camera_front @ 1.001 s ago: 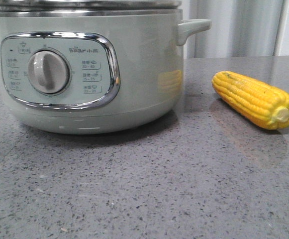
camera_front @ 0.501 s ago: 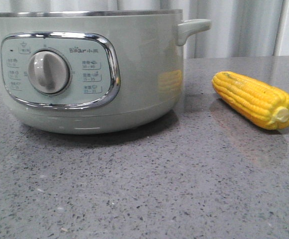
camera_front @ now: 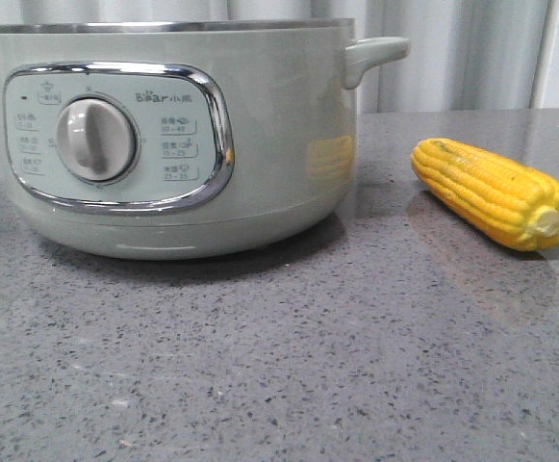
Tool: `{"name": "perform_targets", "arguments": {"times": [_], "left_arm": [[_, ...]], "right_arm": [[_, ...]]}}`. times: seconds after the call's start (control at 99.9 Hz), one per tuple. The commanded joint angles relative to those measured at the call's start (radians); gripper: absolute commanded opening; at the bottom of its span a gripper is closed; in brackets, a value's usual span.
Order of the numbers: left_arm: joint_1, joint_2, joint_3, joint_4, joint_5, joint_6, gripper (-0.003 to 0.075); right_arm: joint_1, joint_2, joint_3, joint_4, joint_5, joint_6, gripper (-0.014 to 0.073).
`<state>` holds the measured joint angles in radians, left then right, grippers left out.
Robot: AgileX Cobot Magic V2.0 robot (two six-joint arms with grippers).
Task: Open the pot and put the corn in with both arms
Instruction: 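Lift the glass lid off the pot and set it beside the pot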
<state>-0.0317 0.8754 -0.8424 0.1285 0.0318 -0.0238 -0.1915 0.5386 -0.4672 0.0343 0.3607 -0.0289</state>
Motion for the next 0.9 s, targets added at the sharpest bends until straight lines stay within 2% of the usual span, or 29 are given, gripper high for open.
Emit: {"name": "perform_targets", "arguments": {"times": [0.0, 0.25, 0.4, 0.711, 0.891], "left_arm": [[0.024, -0.044, 0.042, 0.002, -0.189, 0.003, -0.0020], [0.030, -0.091, 0.318, -0.028, -0.471, 0.003, -0.0020], [0.032, -0.091, 0.422, -0.078, -0.566, 0.003, -0.0020], [0.032, 0.003, 0.459, -0.086, -0.601, 0.003, -0.0020], [0.032, 0.151, 0.459, -0.088, -0.767, 0.003, -0.0020]], "right_arm": [[-0.005, 0.010, -0.025, 0.004, -0.079, -0.007, -0.0074], [-0.005, 0.010, -0.025, 0.004, -0.079, -0.007, -0.0074], [-0.005, 0.010, -0.025, 0.004, -0.079, -0.007, -0.0074], [-0.005, 0.010, -0.025, 0.004, -0.079, -0.007, -0.0074], [-0.005, 0.010, -0.025, 0.004, -0.079, -0.007, -0.0074]]}}
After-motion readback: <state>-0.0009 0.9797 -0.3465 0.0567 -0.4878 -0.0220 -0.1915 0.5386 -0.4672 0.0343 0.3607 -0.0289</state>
